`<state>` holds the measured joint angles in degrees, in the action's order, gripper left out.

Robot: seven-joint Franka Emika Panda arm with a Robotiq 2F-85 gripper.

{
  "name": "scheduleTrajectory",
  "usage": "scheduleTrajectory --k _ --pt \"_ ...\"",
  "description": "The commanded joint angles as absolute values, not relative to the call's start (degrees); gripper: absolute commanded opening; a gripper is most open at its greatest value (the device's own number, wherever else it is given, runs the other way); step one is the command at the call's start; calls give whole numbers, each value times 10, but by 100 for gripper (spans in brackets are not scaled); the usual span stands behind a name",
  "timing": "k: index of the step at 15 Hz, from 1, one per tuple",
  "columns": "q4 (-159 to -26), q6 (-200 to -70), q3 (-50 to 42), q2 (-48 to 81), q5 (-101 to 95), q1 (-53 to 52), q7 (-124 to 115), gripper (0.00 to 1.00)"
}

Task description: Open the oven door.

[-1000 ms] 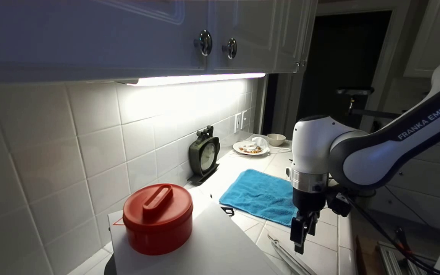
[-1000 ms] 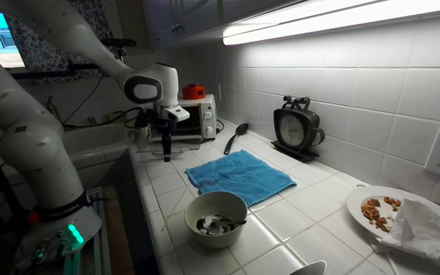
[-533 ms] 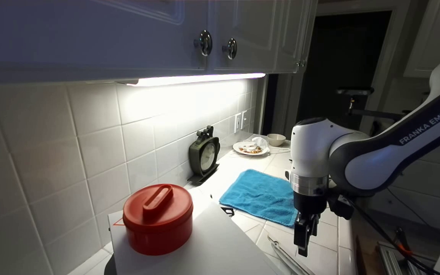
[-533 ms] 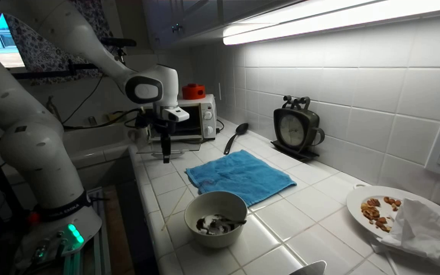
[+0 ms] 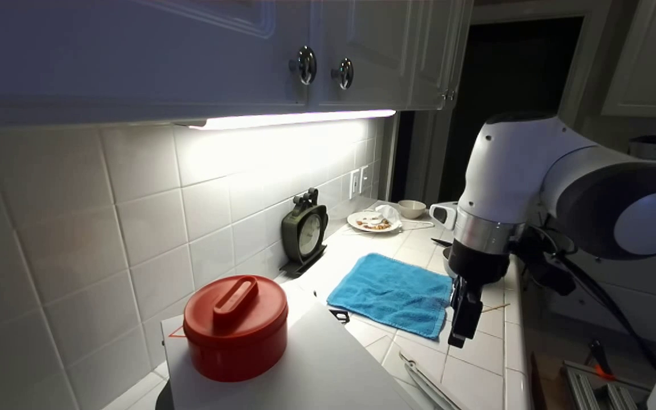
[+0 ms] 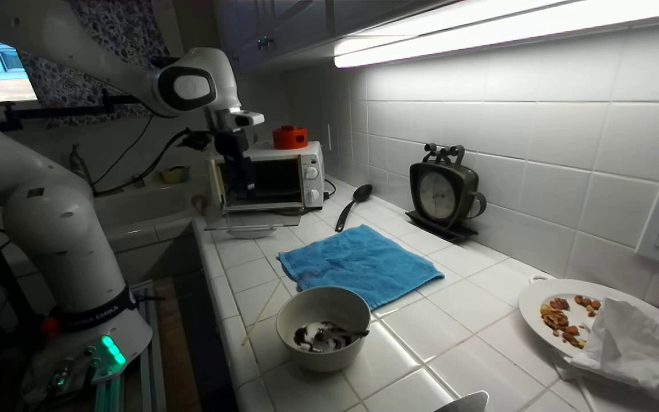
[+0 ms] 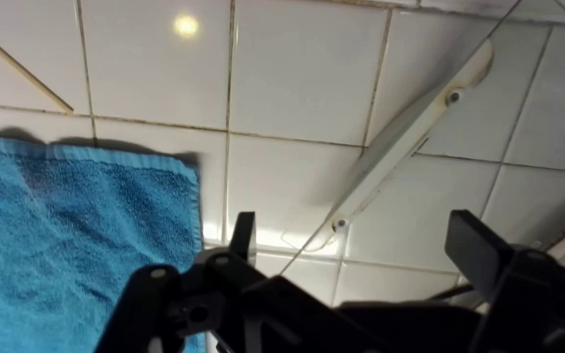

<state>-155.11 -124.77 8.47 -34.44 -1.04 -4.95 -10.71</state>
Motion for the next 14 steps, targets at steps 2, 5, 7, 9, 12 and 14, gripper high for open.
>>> scheduleTrajectory --k 2,5,7,9,12,14 --pt "-1537 -1231 74 -445 6 -101 -34 100" --pt "-1526 -1235 56 -478 15 -132 19 100" --pt "-1532 -1272 44 -496 25 -147 42 100" --pt "-1524 -1260 59 -479 12 -132 22 100" --pt "-1524 -1262 54 -487 14 -137 30 100" --pt "-1524 -1262 54 -487 14 -137 31 100"
